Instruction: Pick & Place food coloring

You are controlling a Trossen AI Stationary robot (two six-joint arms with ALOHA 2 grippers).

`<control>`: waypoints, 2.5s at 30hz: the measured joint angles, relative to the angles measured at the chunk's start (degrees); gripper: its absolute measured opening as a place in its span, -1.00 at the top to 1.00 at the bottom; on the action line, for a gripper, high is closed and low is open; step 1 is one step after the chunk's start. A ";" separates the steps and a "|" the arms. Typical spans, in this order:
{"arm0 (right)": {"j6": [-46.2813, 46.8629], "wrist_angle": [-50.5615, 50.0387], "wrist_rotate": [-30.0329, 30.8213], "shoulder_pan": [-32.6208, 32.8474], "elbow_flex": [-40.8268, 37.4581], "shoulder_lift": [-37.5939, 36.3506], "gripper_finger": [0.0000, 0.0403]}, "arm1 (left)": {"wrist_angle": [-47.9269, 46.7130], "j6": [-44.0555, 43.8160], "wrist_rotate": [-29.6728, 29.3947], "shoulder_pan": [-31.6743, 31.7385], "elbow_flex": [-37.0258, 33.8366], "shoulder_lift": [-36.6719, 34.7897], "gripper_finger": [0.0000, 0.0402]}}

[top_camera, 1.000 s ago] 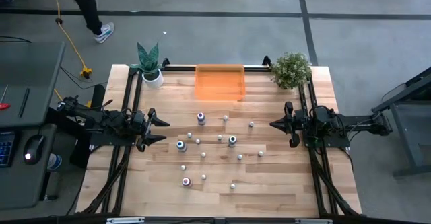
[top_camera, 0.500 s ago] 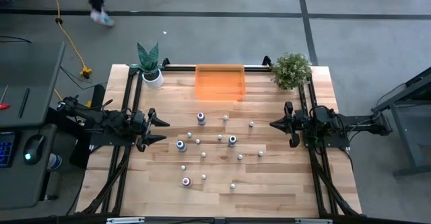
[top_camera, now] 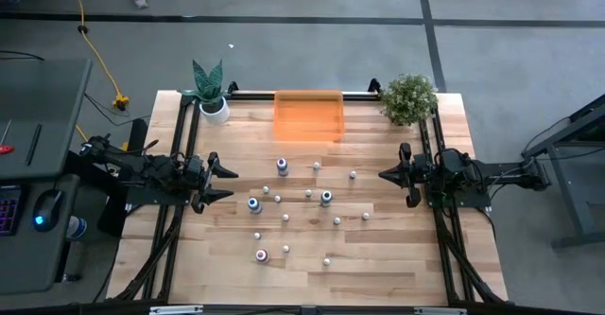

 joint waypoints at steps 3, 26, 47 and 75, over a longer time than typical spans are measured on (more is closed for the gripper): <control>0.00 0.00 0.00 0.01 -0.01 0.01 1.00 | 0.00 0.00 0.00 0.00 0.00 -0.01 -0.35; -0.02 1.87 -0.06 0.07 0.14 0.01 1.00 | 0.00 0.01 0.00 -0.02 0.00 -0.02 -0.35; 1.97 -38.83 2.51 -4.05 47.40 42.43 1.00 | 0.00 0.00 0.00 -0.02 0.00 0.00 -0.35; -7.02 -62.19 4.13 -6.62 65.98 78.59 1.00 | 0.00 0.00 0.00 0.00 0.00 0.00 -0.35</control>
